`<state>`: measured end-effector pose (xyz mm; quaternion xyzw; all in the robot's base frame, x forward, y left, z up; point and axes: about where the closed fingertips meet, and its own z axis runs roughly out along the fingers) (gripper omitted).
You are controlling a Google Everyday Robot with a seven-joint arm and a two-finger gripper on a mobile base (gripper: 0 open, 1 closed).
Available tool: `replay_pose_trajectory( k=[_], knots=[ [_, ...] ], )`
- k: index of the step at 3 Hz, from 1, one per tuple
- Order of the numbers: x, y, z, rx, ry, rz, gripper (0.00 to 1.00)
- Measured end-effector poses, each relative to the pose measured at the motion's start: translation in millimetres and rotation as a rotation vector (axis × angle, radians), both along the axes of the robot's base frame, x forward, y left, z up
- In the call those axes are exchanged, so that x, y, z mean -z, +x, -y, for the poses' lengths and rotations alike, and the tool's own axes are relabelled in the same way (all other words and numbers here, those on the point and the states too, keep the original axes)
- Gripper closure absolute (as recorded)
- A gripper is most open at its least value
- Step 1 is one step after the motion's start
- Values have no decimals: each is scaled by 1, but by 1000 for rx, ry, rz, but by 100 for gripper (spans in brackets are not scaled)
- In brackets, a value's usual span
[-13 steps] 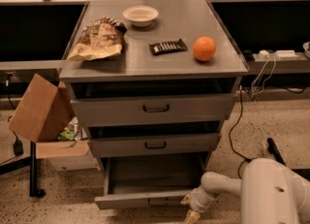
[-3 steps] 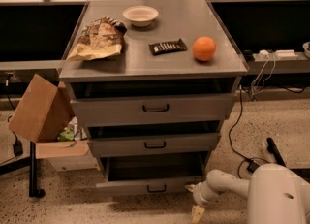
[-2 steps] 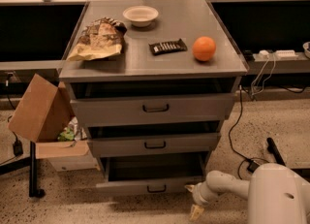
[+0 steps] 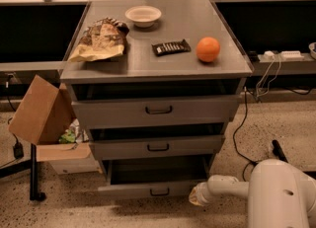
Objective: Close bottom drawer
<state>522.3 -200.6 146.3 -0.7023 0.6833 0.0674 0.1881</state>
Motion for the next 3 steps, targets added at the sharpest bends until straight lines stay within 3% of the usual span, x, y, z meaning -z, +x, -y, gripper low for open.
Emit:
replay_pose_trajectory(
  k=[1,2,3],
  knots=[
    [1,15,0,-1,-25,46,91],
    [0,24,0,5,-34,71,100],
    [1,30,1,19,-19,79,100]
  ],
)
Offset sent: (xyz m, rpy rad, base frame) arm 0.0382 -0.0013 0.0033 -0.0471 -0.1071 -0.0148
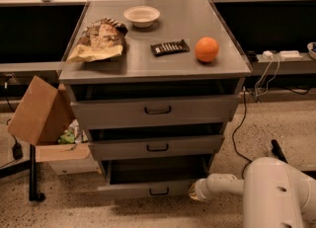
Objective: Close bottom drawer
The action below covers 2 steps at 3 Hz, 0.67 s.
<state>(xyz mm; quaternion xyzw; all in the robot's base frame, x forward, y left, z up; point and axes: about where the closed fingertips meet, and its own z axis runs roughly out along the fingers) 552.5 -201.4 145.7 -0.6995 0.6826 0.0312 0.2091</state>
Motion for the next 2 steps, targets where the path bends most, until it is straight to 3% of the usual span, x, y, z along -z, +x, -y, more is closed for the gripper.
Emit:
replay_pose_trajectory(
  k=[2],
  knots=[
    [-1,9,4,16,25,6,97]
  ],
)
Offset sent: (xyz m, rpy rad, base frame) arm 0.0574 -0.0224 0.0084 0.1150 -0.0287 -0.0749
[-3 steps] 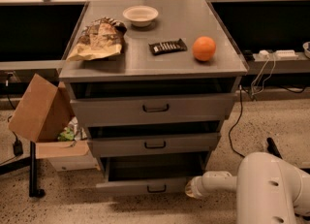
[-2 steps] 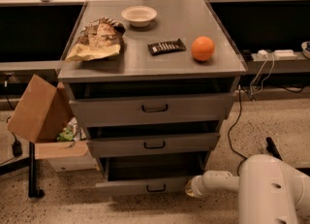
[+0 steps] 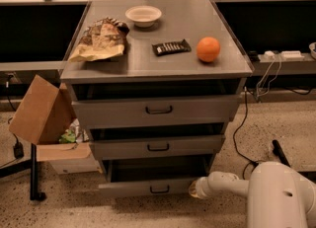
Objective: Close bottom drawer
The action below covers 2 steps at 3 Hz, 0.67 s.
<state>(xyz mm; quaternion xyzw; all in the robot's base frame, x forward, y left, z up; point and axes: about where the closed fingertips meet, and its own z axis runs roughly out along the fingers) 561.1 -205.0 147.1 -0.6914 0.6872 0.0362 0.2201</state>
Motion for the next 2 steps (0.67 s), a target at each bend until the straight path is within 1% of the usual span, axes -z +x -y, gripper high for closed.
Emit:
replay_pose_trajectory(
  k=[2],
  knots=[
    [0,0,0,0,0,0,51]
  ],
)
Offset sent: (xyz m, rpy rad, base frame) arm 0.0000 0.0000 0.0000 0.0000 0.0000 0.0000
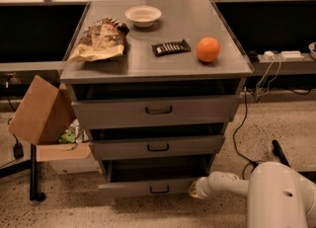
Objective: Close bottom drawer
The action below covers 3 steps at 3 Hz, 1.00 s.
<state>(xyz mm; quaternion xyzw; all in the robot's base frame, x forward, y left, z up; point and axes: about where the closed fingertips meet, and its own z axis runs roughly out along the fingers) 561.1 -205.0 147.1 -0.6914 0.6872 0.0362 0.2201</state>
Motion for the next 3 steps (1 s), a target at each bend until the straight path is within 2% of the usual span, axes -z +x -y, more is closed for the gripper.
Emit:
replay_pose_trajectory(
  k=[1,2,3],
  knots=[
    [0,0,0,0,0,0,20],
    [0,0,0,0,0,0,0],
    [0,0,0,0,0,0,0]
  ],
)
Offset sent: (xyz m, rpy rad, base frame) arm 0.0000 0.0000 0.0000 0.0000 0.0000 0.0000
